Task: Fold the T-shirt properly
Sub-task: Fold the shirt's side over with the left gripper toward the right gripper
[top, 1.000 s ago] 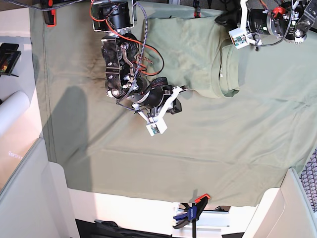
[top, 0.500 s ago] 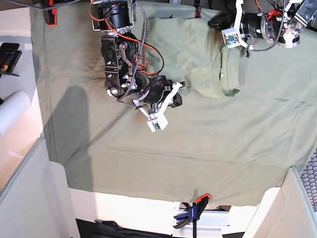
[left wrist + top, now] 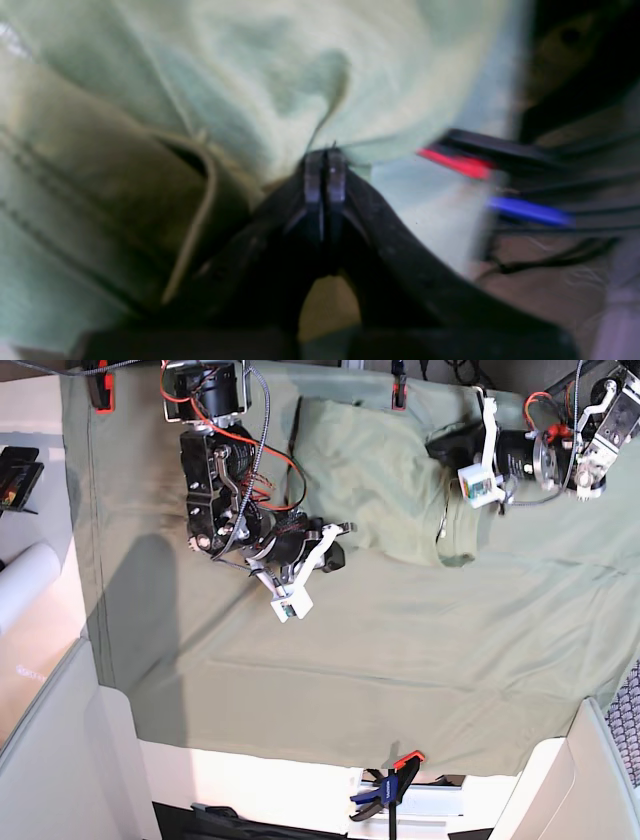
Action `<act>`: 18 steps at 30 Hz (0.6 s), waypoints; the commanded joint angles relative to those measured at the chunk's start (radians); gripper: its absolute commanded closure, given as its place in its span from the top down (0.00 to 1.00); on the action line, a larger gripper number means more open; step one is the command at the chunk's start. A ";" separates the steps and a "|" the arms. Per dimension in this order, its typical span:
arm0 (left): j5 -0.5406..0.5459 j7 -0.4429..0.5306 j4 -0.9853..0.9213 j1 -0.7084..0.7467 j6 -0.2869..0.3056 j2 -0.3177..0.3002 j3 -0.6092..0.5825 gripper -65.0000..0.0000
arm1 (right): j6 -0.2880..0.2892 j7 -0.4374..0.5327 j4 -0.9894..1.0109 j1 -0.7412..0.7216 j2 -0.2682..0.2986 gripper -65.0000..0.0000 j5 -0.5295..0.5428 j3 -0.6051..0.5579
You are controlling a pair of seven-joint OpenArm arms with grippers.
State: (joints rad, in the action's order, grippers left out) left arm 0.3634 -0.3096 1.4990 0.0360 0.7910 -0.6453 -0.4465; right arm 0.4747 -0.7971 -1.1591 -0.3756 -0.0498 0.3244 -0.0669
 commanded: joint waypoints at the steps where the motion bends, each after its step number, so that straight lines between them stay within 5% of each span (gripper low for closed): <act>1: -0.081 -0.056 -0.024 -0.036 -0.093 -0.017 -0.006 0.00 | 0.005 0.018 -0.016 -0.026 -0.006 0.00 0.017 -0.001; 14: -0.167 0.022 -0.204 -0.329 -0.099 -0.020 -0.157 0.00 | 0.005 -0.016 -0.016 -0.026 -0.005 0.00 0.021 -0.001; 18: -0.167 0.022 -0.217 -0.370 -0.099 -0.033 -0.157 0.00 | 0.006 -0.045 -0.016 -0.025 -0.006 0.00 0.099 -0.001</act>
State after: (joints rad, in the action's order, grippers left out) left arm 0.2222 -0.2657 1.2785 -0.3088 0.7300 -0.6582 -0.6140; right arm 0.4751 -0.8581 -1.1591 -0.3748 -0.0502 0.4061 -0.0681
